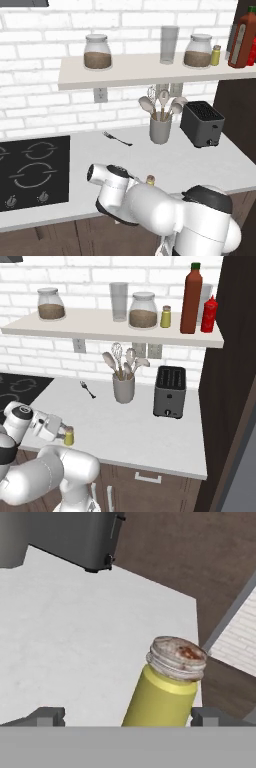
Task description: Put the shaker and condiment bottle from the counter next to their counterparts in the cabinet.
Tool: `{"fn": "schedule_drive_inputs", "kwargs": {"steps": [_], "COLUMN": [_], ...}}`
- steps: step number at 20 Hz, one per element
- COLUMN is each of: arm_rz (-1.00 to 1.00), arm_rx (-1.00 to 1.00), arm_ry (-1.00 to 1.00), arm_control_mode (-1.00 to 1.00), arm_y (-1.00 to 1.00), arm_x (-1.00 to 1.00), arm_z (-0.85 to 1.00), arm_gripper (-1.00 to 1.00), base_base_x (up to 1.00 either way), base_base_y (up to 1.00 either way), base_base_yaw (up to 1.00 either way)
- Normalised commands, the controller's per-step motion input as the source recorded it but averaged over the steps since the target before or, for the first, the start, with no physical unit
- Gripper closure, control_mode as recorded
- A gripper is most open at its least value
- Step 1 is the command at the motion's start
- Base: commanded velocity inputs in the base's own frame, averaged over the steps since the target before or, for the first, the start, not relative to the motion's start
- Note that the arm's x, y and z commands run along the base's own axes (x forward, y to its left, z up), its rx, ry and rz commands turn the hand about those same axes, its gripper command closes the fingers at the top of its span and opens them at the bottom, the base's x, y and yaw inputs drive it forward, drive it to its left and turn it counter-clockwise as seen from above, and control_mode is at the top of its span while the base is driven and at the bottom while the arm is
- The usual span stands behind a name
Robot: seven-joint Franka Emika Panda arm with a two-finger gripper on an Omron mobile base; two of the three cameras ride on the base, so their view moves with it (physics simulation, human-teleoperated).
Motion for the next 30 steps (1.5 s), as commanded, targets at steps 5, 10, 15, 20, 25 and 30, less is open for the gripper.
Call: {"fn": "schedule_drive_inputs", "kwargs": {"steps": [5,10,15,20,25,30], "arm_rz": [0.00,0.00,0.00,0.02,0.17,0.21], "arm_rx": [0.00,0.00,0.00,0.01,0.01,0.00], "arm_ry": [0.07,0.04,0.01,-0.07,-0.27,-0.37], "arm_control_mode": [-1.00,-1.00,-1.00,-1.00,-1.00,-1.00], "arm_y": [-0.26,-0.29,-0.12,0.00,0.00,-0.08], "arm_x": [0.05,0.00,0.00,-0.05,-0.09,-0.11], "arm_z": [-0.12,-0.15,-0.09,0.05,0.73,0.84], "arm_gripper": [-1.00,-1.00,1.00,1.00,1.00,1.00], "base_base_x": [0.00,0.00,0.00,0.00,0.00,0.00], "base_base_y": [0.00,0.00,0.00,0.00,0.00,0.00], "base_base_yaw": [0.00,0.00,0.00,0.00,0.00,0.00]}}
